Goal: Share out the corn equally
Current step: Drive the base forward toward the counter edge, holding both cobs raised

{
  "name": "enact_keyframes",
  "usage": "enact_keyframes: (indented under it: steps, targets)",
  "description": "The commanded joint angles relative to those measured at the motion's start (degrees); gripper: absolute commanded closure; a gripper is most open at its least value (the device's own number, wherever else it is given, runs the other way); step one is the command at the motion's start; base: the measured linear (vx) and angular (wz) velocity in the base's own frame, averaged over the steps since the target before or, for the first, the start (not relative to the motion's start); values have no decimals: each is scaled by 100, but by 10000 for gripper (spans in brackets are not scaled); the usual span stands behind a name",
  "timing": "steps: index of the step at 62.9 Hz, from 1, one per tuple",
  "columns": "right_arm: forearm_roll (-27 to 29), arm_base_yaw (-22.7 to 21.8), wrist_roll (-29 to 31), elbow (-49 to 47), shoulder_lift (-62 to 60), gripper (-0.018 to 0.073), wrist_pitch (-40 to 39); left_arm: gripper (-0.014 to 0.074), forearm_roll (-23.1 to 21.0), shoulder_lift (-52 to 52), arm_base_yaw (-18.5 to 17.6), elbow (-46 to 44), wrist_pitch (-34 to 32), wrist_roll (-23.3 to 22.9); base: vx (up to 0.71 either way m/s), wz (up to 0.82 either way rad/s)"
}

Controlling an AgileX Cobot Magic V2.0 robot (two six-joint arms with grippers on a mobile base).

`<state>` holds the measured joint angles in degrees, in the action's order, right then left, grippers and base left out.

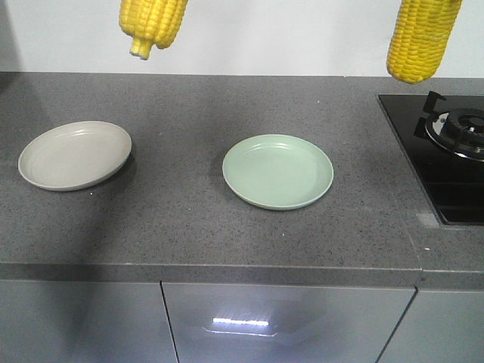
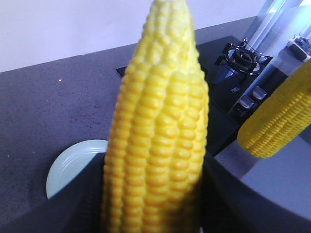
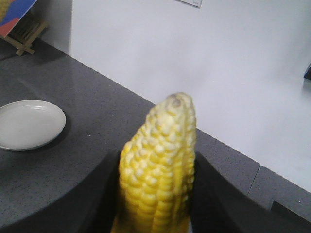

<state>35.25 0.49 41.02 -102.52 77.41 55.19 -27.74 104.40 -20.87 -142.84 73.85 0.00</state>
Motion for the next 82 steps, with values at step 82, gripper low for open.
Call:
enact_keyframes:
  steps: [82]
  targets:
    - [154, -28, 16, -150, -106, 566, -389, 603, -192, -265, -17, -131, -207, 0, 5, 1]
